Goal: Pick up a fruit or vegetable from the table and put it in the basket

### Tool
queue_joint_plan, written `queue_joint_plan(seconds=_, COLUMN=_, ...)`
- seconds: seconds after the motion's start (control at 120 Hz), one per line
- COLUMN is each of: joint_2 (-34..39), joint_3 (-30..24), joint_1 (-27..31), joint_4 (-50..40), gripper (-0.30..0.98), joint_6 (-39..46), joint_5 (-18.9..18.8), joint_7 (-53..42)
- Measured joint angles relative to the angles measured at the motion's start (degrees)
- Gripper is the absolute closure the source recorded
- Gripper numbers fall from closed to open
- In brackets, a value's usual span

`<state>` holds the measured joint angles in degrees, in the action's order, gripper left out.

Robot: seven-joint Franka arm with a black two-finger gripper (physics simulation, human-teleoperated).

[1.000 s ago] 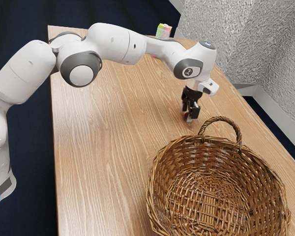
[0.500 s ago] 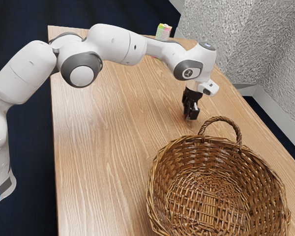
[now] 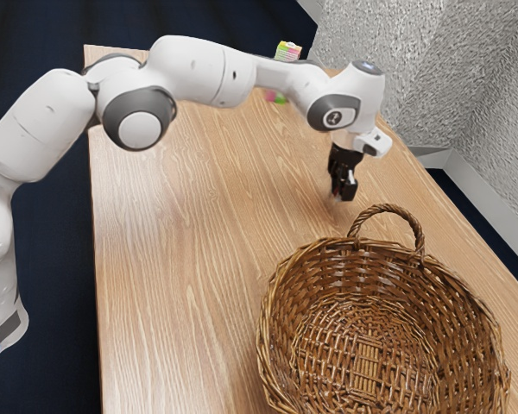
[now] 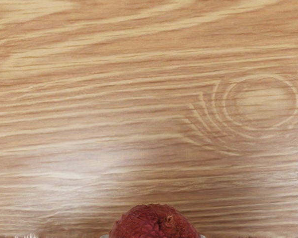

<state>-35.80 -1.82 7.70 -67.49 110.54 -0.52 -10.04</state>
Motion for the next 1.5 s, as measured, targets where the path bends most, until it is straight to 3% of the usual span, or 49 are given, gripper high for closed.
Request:
queue_joint_plan(seconds=0.65, joint_2=11.3, joint_3=-2.4, joint_1=-0.7, joint_4=0.3, gripper=0.56, joint_6=-1.7, joint_5=-2.0, joint_7=0.0)
queue_joint_plan(seconds=1.5, joint_2=18.0, joint_3=-18.3, joint_1=-1.1, joint_4=0.3, gripper=0.56, joint_6=-3.3, joint_5=-3.2, joint_7=0.0)
